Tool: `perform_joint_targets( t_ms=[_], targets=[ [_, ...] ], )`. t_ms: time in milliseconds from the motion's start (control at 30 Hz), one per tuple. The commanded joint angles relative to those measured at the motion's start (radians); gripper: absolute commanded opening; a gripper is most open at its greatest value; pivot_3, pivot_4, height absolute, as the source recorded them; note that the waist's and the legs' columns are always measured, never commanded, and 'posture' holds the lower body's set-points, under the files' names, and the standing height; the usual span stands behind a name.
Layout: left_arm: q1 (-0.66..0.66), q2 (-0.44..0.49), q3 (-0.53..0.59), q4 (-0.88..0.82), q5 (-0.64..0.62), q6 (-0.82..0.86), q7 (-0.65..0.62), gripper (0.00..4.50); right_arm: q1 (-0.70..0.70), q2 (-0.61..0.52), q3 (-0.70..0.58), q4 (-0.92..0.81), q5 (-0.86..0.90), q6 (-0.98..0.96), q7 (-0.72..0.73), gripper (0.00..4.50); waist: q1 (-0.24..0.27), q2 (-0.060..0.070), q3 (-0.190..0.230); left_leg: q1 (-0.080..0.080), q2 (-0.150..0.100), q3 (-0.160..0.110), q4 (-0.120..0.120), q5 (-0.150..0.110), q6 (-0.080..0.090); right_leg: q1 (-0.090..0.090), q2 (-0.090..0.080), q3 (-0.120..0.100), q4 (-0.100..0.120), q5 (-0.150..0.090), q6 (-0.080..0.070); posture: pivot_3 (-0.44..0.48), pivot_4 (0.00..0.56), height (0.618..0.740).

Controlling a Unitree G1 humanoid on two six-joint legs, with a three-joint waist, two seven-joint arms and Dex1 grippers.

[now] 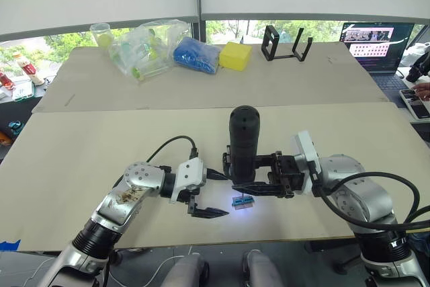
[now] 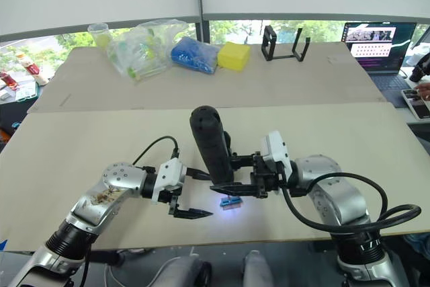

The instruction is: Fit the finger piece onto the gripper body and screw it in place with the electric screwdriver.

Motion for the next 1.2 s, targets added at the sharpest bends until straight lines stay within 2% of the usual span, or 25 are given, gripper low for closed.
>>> perform_joint_targets(
  t_ms=[33, 533, 900, 1200],
  targets=[
    [-0.005, -0.001, 0.004, -0.013, -0.002, -0.015, -0.002, 4.5, -0.007, 0.006, -0.011, -0.034, 0.019, -0.035, 0.008, 1.92, 0.0, 0.0, 0.0, 0.0, 0.0, 0.0, 0.0, 0.0, 0.0, 0.0, 0.0, 0.0, 0.0, 0.0, 0.0, 0.0, 0.15, 0.737],
    [-0.004, 0.003, 0.008, -0.017, -0.002, -0.01, 0.002, 4.5, -0.012, 0.011, -0.005, -0.003, -0.008, -0.077, 0.015, 1.92, 0.0, 0.0, 0.0, 0.0, 0.0, 0.0, 0.0, 0.0, 0.0, 0.0, 0.0, 0.0, 0.0, 0.0, 0.0, 0.0, 0.15, 0.737],
    [0.025, 0.015, 0.07, -0.058, -0.048, 0.066, 0.053, 4.5, -0.007, 0.0, -0.042, -0.068, 0.06, -0.025, -0.028, 1.92, 0.0, 0.0, 0.0, 0.0, 0.0, 0.0, 0.0, 0.0, 0.0, 0.0, 0.0, 0.0, 0.0, 0.0, 0.0, 0.0, 0.15, 0.737],
    [0.095, 0.034, 0.171, -0.136, -0.105, 0.164, 0.153, 4.5, -0.133, -0.043, -0.096, -0.132, 0.194, 0.118, -0.1, 1.92, -0.001, 0.0, 0.0, 0.0, 0.0, 0.0, 0.0, 0.0, 0.0, 0.0, 0.0, 0.0, 0.0, 0.0, 0.0, 0.0, 0.15, 0.737]
  ],
)
